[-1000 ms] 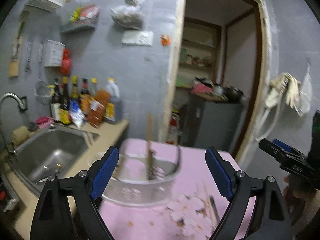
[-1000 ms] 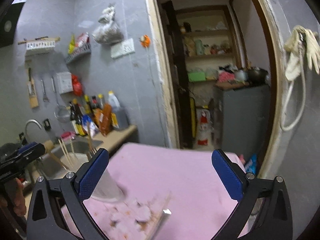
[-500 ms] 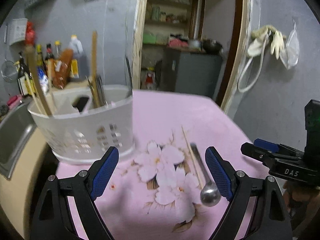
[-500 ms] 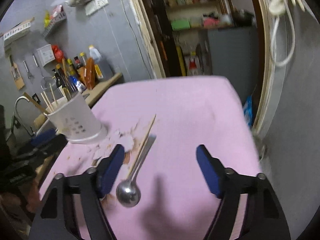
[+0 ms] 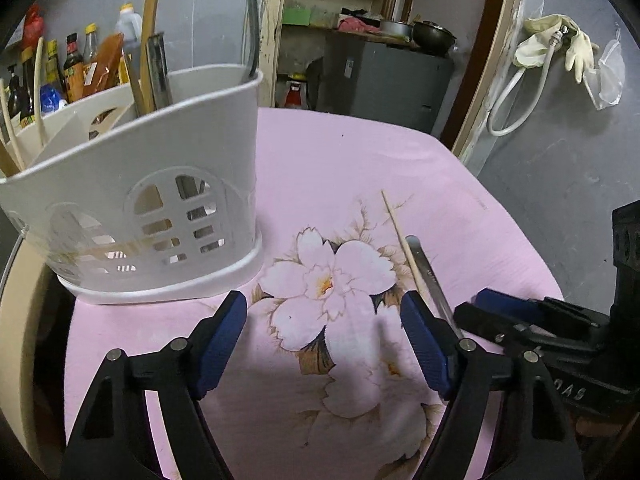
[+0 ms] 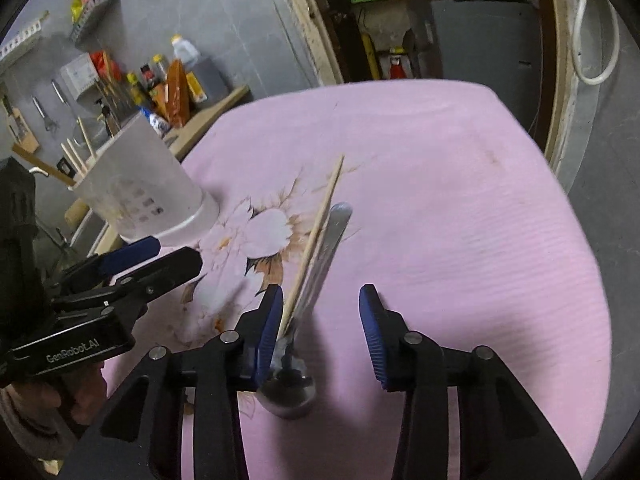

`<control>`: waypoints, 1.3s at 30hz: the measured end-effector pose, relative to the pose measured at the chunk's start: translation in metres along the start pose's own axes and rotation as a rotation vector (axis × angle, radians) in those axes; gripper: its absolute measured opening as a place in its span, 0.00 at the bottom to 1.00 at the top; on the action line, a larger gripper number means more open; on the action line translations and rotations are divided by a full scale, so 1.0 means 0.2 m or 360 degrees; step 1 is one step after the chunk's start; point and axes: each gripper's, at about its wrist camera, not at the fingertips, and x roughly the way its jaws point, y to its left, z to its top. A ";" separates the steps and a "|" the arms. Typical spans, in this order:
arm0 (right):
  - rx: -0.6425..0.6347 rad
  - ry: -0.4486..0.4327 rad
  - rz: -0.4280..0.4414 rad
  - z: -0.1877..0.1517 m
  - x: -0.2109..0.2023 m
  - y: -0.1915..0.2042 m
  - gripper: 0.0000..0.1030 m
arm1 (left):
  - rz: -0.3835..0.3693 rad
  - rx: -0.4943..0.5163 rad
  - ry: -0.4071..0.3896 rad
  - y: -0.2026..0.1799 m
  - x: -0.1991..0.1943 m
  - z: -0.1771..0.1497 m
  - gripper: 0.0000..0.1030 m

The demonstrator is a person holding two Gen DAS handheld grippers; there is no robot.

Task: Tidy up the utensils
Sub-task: 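Move both tools back down to the last chopstick and spoon, then close the left tool on the chopstick while the right tool grasps the spoon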

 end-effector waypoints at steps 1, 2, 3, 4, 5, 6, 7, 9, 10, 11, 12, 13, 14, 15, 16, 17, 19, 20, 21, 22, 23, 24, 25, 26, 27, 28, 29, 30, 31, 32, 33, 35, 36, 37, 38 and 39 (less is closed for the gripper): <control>-0.0003 0.0019 -0.0012 0.00 0.02 0.01 0.35 | -0.0002 -0.0002 0.0008 0.01 0.00 0.00 0.71; -0.0005 0.0031 -0.0024 0.00 0.03 0.01 0.33 | -0.0007 -0.0002 0.0016 0.01 0.01 0.00 0.70; -0.0006 0.0038 -0.0043 -0.01 0.04 0.02 0.29 | -0.0013 -0.0003 0.0023 0.01 0.02 0.00 0.68; -0.0008 0.0037 -0.0053 -0.01 0.04 0.02 0.28 | -0.0023 -0.0003 0.0032 0.02 0.02 0.00 0.67; -0.0010 0.0036 -0.0061 -0.01 0.03 0.02 0.27 | -0.0035 -0.0002 0.0043 0.02 0.03 0.00 0.63; -0.0019 0.0041 -0.0071 -0.01 0.03 0.02 0.26 | -0.0052 -0.0001 0.0056 0.01 0.03 -0.01 0.59; -0.0031 0.0046 -0.0079 -0.01 0.03 0.03 0.26 | -0.0071 -0.0002 0.0068 0.01 0.04 0.00 0.57; -0.0052 0.0071 -0.0094 -0.01 0.03 0.04 0.25 | -0.0126 -0.0013 0.0098 0.01 0.06 0.00 0.50; -0.0052 0.0084 -0.0095 -0.01 0.04 0.04 0.25 | -0.0160 -0.0024 0.0115 0.00 0.08 0.01 0.48; -0.0053 0.0095 -0.0096 0.00 0.04 0.05 0.24 | -0.0190 -0.0039 0.0131 0.01 0.09 0.02 0.44; -0.0055 0.0100 -0.0098 0.00 0.04 0.05 0.22 | -0.0215 -0.0057 0.0148 0.01 0.10 0.03 0.40; -0.0060 0.0100 -0.0101 0.00 0.04 0.05 0.20 | -0.0236 -0.0073 0.0163 0.01 0.11 0.03 0.38; -0.0076 0.0099 -0.0099 0.00 0.03 0.05 0.13 | -0.0253 -0.0087 0.0177 0.01 0.12 0.04 0.36; -0.0100 0.0090 -0.0112 0.00 0.02 0.06 0.07 | -0.0263 -0.0093 0.0186 0.01 0.13 0.06 0.34; -0.0134 0.0079 -0.0151 0.01 0.00 0.07 0.06 | -0.0272 -0.0093 0.0191 0.01 0.13 0.07 0.33; -0.0150 0.0078 -0.0179 0.01 -0.01 0.07 0.04 | -0.0278 -0.0092 0.0196 0.01 0.13 0.08 0.33; -0.0089 0.0089 -0.0168 0.00 -0.03 -0.01 0.04 | -0.0317 -0.0085 0.0215 0.00 0.14 0.10 0.32; -0.0060 0.0096 -0.0165 0.00 -0.04 -0.04 0.04 | -0.0331 -0.0079 0.0227 -0.01 0.15 0.10 0.32; -0.0031 0.0103 -0.0153 -0.01 -0.04 -0.08 0.04 | -0.0337 -0.0070 0.0236 -0.02 0.15 0.11 0.32; -0.0009 0.0101 -0.0117 -0.02 -0.05 -0.11 0.04 | -0.0348 -0.0054 0.0246 -0.04 0.16 0.11 0.32; 0.0013 0.0095 -0.0083 -0.02 -0.05 -0.13 0.04 | -0.0356 -0.0039 0.0256 -0.06 0.17 0.11 0.32; 0.0013 0.0094 -0.0074 -0.02 -0.06 -0.13 0.04 | -0.0361 -0.0024 0.0263 -0.08 0.18 0.11 0.32; 0.0006 0.0091 -0.0070 -0.02 -0.06 -0.13 0.04 | -0.0361 -0.0012 0.0267 -0.10 0.20 0.12 0.32; 0.0010 0.0089 -0.0063 -0.02 -0.05 -0.13 0.04 | -0.0361 0.0009 0.0283 -0.12 0.21 0.13 0.32; 0.0023 0.0090 -0.0052 -0.02 -0.05 -0.13 0.04 | -0.0353 0.0022 0.0300 -0.14 0.23 0.14 0.31; 0.0028 0.0089 -0.0048 -0.02 -0.05 -0.13 0.04 | -0.0335 0.0044 0.0319 -0.16 0.25 0.15 0.30; 0.0028 0.0087 -0.0046 -0.02 -0.04 -0.12 0.04 | -0.0319 0.0061 0.0330 -0.18 0.28 0.16 0.28; 0.0027 0.0086 -0.0045 -0.02 -0.04 -0.12 0.04 | -0.0282 0.0097 0.0346 -0.20 0.30 0.18 0.24; 0.0025 0.0087 -0.0045 -0.02 -0.04 -0.12 0.04 | -0.0253 0.0121 0.0358 -0.21 0.32 0.20 0.20; 0.0023 0.0087 -0.0045 -0.02 -0.04 -0.12 0.04 | -0.0233 0.0132 0.0372 -0.23 0.33 0.21 0.14; 0.0022 0.0088 -0.0044 -0.02 -0.04 -0.12 0.04 | -0.0218 0.0130 0.0391 -0.23 0.35 0.22 0.07; 0.0018 0.0090 -0.0047 -0.02 -0.04 -0.13 0.04 | -0.0216 0.0099 0.0411 -0.22 0.35 0.23 0.04; 0.0014 0.0090 -0.0054 -0.02 -0.03 -0.12 0.04 | -0.0212 0.0089 0.0406 -0.22 0.35 0.23 0.04; 0.0009 0.0089 -0.0061 -0.01 -0.03 -0.12 0.04 | -0.0195 0.0087 0.0394 -0.21 0.34 0.22 0.03; 0.0003 0.0088 -0.0073 0.00 -0.03 -0.11 0.04 | -0.0178 0.0088 0.0383 -0.20 0.32 0.20 0.03; -0.0002 0.0085 -0.0084 0.01 -0.02 -0.11 0.05 | -0.0166 0.0086 0.0373 -0.19 0.30 0.18 0.03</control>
